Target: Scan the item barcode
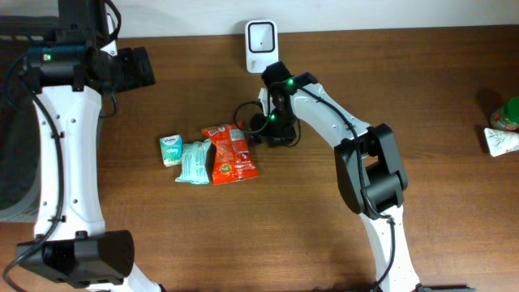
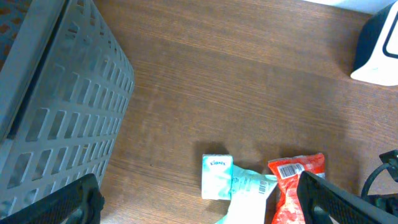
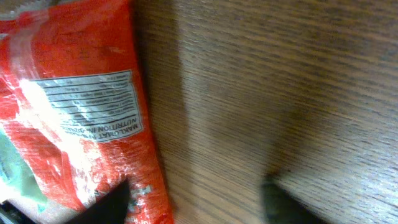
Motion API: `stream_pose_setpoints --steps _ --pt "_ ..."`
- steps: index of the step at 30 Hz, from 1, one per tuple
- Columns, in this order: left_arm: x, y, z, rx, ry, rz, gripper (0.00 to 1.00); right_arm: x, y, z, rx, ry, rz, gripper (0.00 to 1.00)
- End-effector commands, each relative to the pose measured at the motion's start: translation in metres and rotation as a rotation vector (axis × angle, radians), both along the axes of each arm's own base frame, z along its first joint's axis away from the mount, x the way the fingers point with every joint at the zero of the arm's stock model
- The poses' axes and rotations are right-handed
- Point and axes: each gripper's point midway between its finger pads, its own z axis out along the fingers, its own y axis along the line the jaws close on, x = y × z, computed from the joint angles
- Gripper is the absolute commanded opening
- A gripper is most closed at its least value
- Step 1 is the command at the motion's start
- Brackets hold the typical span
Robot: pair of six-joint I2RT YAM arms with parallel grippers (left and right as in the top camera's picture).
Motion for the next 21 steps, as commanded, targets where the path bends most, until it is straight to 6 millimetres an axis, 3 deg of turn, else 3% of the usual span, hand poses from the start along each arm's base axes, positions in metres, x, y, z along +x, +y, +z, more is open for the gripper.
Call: stream_pose_setpoints --steps 1,3,6,10,11,13,14,16,19,21 --pt "0.000 0.001 0.006 0.000 -0.016 0.014 0.99 0.004 0.025 0.020 0.116 -0.044 0.052 0.90" --pt "0.000 0.001 0.006 0.000 -0.016 0.014 0.99 0.003 0.034 0.027 0.181 -0.040 0.062 0.90" --pt "0.000 0.001 0.006 0.000 -0.016 0.014 0.99 -0.005 0.043 0.022 0.169 -0.036 0.085 0.90" --pt "0.000 0.001 0.006 0.000 -0.016 0.014 0.99 -0.016 0.048 -0.007 0.022 -0.051 0.061 0.90" --pt "0.000 0.001 0.006 0.000 -0.016 0.014 0.99 -0.026 0.059 -0.024 0.009 -0.034 0.057 0.90" --pt "0.000 0.001 0.006 0.000 -0.016 0.014 0.99 -0.033 0.057 -0.046 -0.053 -0.007 0.016 0.86" --pt "0.000 0.001 0.006 0.000 -0.017 0.014 0.99 -0.035 0.058 -0.057 -0.063 -0.002 0.022 0.68" --pt "0.000 0.001 0.006 0.000 -0.016 0.014 0.99 -0.036 0.057 -0.064 -0.068 0.011 0.021 0.04" --pt "0.000 0.001 0.006 0.000 -0.016 0.014 0.99 -0.023 0.048 -0.052 -0.116 -0.041 0.002 0.04" --pt "0.000 0.001 0.006 0.000 -0.016 0.014 0.99 -0.001 0.022 -0.029 -0.269 -0.139 -0.034 0.04"
